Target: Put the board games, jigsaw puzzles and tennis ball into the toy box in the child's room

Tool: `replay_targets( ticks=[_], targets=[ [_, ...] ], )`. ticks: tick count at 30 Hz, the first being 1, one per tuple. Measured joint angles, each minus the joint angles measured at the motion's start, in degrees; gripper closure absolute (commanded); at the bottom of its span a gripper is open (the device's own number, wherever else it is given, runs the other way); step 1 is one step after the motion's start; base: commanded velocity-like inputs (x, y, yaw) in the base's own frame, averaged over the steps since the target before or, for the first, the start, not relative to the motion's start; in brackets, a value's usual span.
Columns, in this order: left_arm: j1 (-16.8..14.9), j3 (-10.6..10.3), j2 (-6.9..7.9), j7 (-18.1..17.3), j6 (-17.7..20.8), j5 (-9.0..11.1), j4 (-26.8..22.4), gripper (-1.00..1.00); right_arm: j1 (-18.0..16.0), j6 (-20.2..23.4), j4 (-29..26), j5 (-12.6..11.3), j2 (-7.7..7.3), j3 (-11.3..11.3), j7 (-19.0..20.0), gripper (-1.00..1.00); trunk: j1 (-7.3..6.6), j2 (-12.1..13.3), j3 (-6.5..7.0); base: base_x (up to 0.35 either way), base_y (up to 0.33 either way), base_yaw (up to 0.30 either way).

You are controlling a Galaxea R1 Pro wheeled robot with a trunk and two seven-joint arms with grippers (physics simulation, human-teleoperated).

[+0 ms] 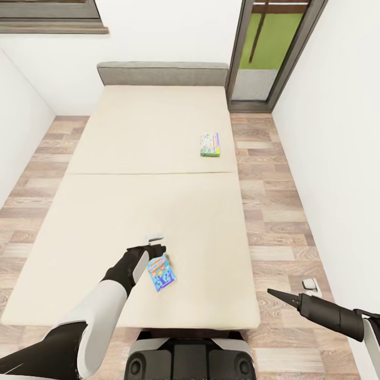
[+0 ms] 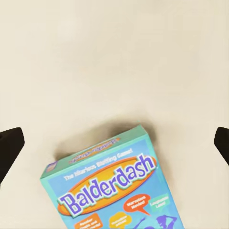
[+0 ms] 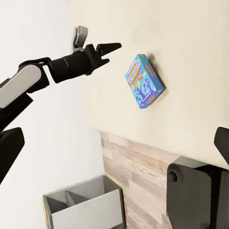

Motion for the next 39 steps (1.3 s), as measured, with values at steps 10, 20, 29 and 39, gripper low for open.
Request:
replay_targets(
  ticks=[10,20,29,39],
  targets=[
    [0.0,0.0,-0.18,-0.2,0.5,0.2,-4.0,-1.00,0.0,-0.1,0.1,0.1,0.05,0.1,-0.1,-1.00,0.00,0.0,-0.94,0.000,0.000,0.000],
    [0.0,0.0,-0.22,-0.4,0.2,0.3,-5.0,-1.00,0.0,-0.2,0.1,0.1,0.05,0.1,-0.2,-1.00,0.00,0.0,-1.88,0.000,0.000,0.000],
    [0.0,0.0,-0.22,-0.6,0.0,0.3,-4.9,-1.00,0.0,-0.3,0.2,0.1,0.06,0.1,-0.2,-1.00,0.00,0.0,-2.73,0.000,0.000,0.000],
    [0.0,0.0,-0.22,-0.6,-0.2,0.3,-4.7,-1.00,0.0,-0.3,0.2,0.1,0.05,0.1,-0.2,-1.00,0.00,0.0,-3.67,0.000,0.000,0.000]
  ],
)
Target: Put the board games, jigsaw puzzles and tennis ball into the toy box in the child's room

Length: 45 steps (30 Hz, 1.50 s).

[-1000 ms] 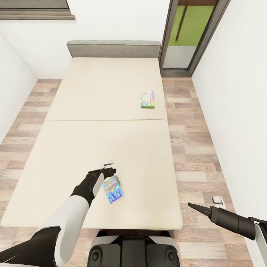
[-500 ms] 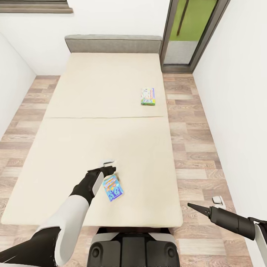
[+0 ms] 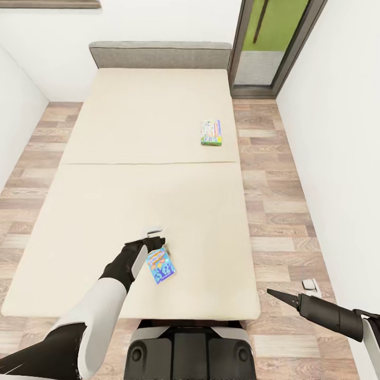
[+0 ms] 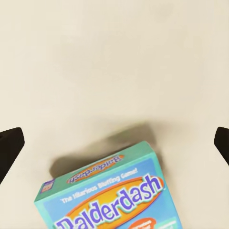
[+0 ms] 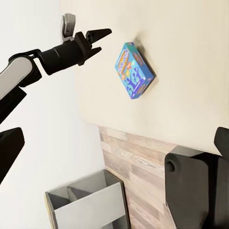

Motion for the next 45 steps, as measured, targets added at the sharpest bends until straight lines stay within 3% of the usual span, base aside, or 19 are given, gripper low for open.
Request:
replay_targets(
  ticks=[21,32,45],
  targets=[
    [0.0,-0.1,-0.07,-0.1,-1.1,-0.1,2.2,-1.00,0.0,0.0,0.0,0.0,0.02,0.0,-0.1,-1.00,0.00,0.0,-1.86,0.000,0.000,0.000],
    [0.0,-0.2,-0.07,-0.1,-2.7,-0.1,3.4,-1.00,0.0,-3.2,2.3,0.1,0.09,0.1,-0.7,-1.00,0.00,0.0,-2.00,0.000,0.000,0.000],
    [0.0,-0.2,-0.07,0.0,-2.9,-0.1,3.7,-1.00,0.0,-3.8,2.9,0.0,0.09,0.2,-1.8,-1.00,0.00,0.0,-2.01,0.000,0.000,0.000]
  ],
)
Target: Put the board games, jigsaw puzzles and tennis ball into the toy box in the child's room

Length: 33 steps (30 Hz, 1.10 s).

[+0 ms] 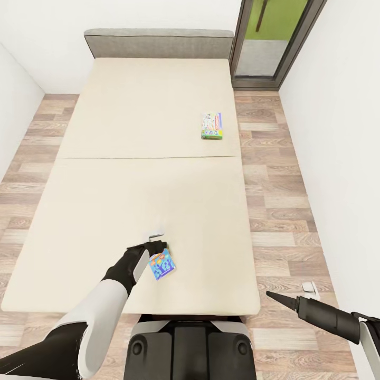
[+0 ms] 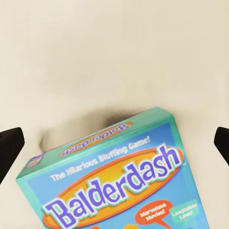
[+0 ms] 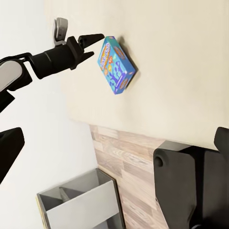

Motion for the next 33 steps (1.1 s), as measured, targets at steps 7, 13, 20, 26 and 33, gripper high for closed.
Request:
replay_targets(
  ticks=[7,13,20,26,33],
  targets=[
    [0.0,0.0,0.00,0.0,-0.1,0.0,0.0,-1.00,0.0,0.0,-0.2,0.0,0.00,0.1,-0.3,-1.00,0.00,0.0,0.00,0.000,0.000,0.000],
    [0.0,-0.1,0.00,0.0,-0.1,0.0,0.0,-1.00,0.0,0.1,-0.1,-0.1,0.00,0.1,-0.3,-1.00,0.00,0.0,-0.10,0.000,0.000,0.000],
    [0.0,0.0,0.00,0.0,-0.1,0.0,0.0,-1.00,0.0,0.2,-0.1,-0.1,0.00,0.1,-0.3,-1.00,0.00,0.0,-0.62,0.000,0.000,0.000],
    [0.0,0.0,0.00,0.0,-0.5,0.0,0.0,-1.00,0.0,0.2,-0.1,-0.2,0.00,0.1,-0.3,-1.00,0.00,0.0,-1.16,0.000,0.000,0.000],
    [0.0,-0.1,0.00,0.0,-0.7,0.0,-0.1,-1.00,0.0,0.2,-0.1,-0.2,0.00,0.2,-0.2,-1.00,0.00,0.0,-1.82,0.000,0.000,0.000]
  ],
)
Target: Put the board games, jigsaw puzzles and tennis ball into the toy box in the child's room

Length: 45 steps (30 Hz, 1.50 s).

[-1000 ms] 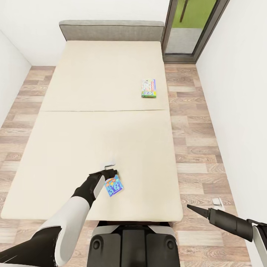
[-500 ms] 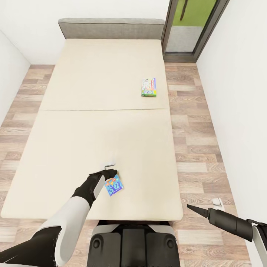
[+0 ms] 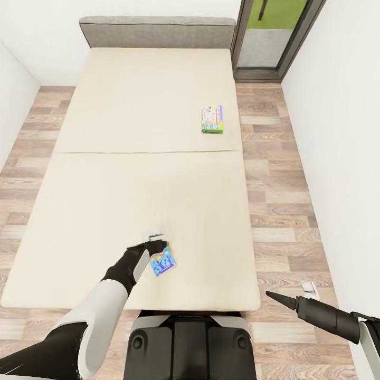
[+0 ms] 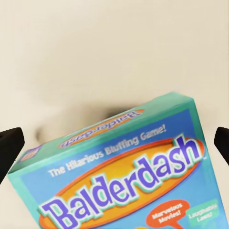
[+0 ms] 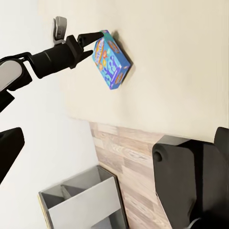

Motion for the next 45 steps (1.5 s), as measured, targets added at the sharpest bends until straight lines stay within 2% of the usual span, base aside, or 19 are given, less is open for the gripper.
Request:
replay_targets(
  ticks=[7,45],
  targets=[
    [0.0,0.0,0.00,0.0,-0.1,0.0,-0.2,-1.00,0.0,-0.1,0.0,0.0,0.01,0.0,0.1,-1.00,0.00,0.0,-0.52,0.000,0.000,0.000],
    [0.0,0.1,0.00,-0.1,-0.8,0.0,-0.2,-1.00,0.0,-0.1,0.0,0.0,0.09,0.0,0.1,-1.00,0.00,0.0,-1.16,0.000,0.000,0.000]
  ],
)
